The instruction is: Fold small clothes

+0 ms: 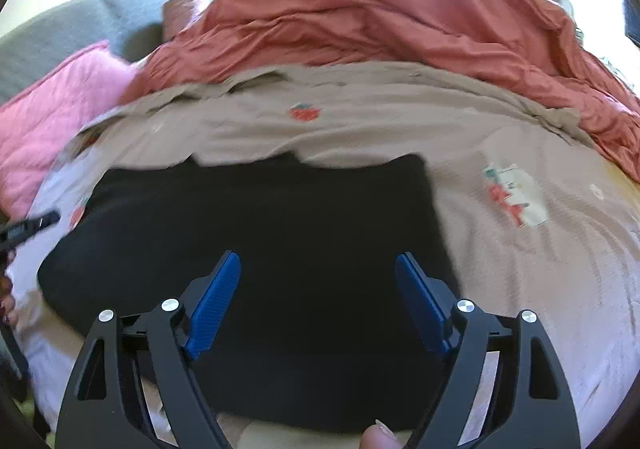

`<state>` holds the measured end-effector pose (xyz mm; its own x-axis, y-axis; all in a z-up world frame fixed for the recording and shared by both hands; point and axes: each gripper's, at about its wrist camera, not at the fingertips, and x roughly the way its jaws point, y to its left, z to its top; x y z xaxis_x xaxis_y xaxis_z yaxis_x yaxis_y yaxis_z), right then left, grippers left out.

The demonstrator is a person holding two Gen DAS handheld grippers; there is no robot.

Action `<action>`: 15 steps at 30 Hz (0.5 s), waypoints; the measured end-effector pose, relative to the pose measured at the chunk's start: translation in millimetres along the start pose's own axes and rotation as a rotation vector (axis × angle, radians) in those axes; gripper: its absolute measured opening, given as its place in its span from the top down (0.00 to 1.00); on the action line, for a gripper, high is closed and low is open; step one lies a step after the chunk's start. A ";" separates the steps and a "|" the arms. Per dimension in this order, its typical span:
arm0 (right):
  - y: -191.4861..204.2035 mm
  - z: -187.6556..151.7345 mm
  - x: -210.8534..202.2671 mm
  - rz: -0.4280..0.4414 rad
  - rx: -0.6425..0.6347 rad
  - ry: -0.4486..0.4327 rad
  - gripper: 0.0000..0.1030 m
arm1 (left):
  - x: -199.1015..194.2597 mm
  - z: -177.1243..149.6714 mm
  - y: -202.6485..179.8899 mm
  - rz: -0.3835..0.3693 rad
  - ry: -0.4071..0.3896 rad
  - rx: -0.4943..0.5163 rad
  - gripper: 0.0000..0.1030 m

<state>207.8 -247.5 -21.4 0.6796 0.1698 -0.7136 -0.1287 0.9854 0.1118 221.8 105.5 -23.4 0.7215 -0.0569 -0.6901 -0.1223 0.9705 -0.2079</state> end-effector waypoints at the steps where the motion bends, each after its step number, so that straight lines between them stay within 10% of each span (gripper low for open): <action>1: 4.5 -3.0 -1.1 0.006 -0.013 0.007 0.23 | -2.6 -3.5 -7.0 -0.004 -0.004 0.022 0.98; 15: 8.1 -37.6 19.3 -0.026 -0.073 0.166 0.20 | 6.2 -49.3 -29.3 -0.001 0.114 0.135 0.78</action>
<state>192.8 -236.9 -60.2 0.5560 0.1336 -0.8204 -0.1692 0.9845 0.0456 196.2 65.2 -55.7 0.6385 -0.0771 -0.7658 -0.0230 0.9926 -0.1191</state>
